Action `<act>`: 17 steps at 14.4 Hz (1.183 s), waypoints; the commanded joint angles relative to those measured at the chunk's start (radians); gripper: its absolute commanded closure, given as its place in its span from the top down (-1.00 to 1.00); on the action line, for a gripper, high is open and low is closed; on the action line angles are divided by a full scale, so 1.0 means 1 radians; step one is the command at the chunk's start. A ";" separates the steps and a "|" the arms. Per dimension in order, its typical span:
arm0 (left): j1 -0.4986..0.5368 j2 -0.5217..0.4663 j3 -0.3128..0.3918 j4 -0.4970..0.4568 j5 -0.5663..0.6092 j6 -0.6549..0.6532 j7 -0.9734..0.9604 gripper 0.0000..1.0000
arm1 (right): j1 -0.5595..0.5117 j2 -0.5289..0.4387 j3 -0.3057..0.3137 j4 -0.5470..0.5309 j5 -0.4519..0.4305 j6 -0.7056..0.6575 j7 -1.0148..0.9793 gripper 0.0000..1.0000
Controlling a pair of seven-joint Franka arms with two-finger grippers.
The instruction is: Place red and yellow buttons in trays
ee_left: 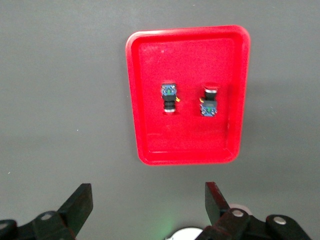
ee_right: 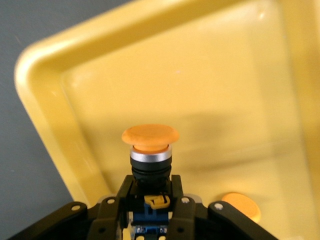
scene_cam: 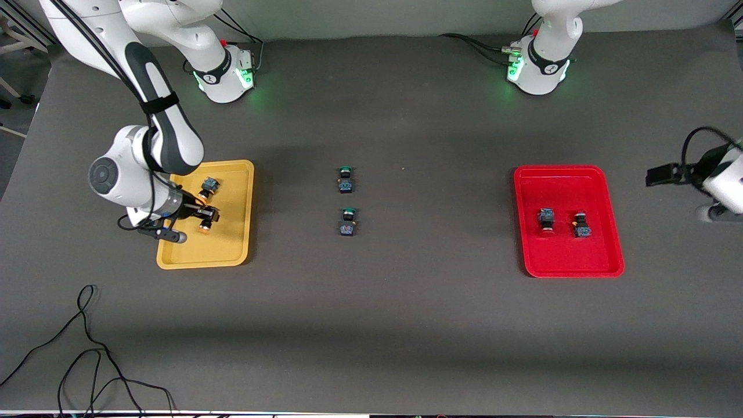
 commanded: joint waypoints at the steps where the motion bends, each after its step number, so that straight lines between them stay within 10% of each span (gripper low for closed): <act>1: -0.026 -0.047 -0.008 0.032 -0.042 -0.046 0.010 1.00 | -0.045 0.011 0.025 -0.011 -0.019 0.033 -0.046 -0.80; 9: -0.277 -0.086 0.144 0.029 -0.052 -0.052 -0.025 1.00 | -0.071 0.080 0.042 -0.001 -0.008 0.108 -0.066 -0.70; 10: -0.277 -0.087 0.142 0.029 -0.052 -0.051 -0.025 1.00 | -0.073 0.082 0.044 0.005 -0.008 0.108 -0.064 -0.53; 12: -0.275 -0.086 0.144 0.028 -0.052 -0.051 -0.024 1.00 | -0.074 0.083 0.045 0.014 -0.003 0.102 -0.052 0.97; 17: -0.274 -0.087 0.144 0.017 -0.051 -0.031 -0.085 1.00 | -0.111 -0.061 0.073 0.020 -0.015 0.065 -0.063 1.00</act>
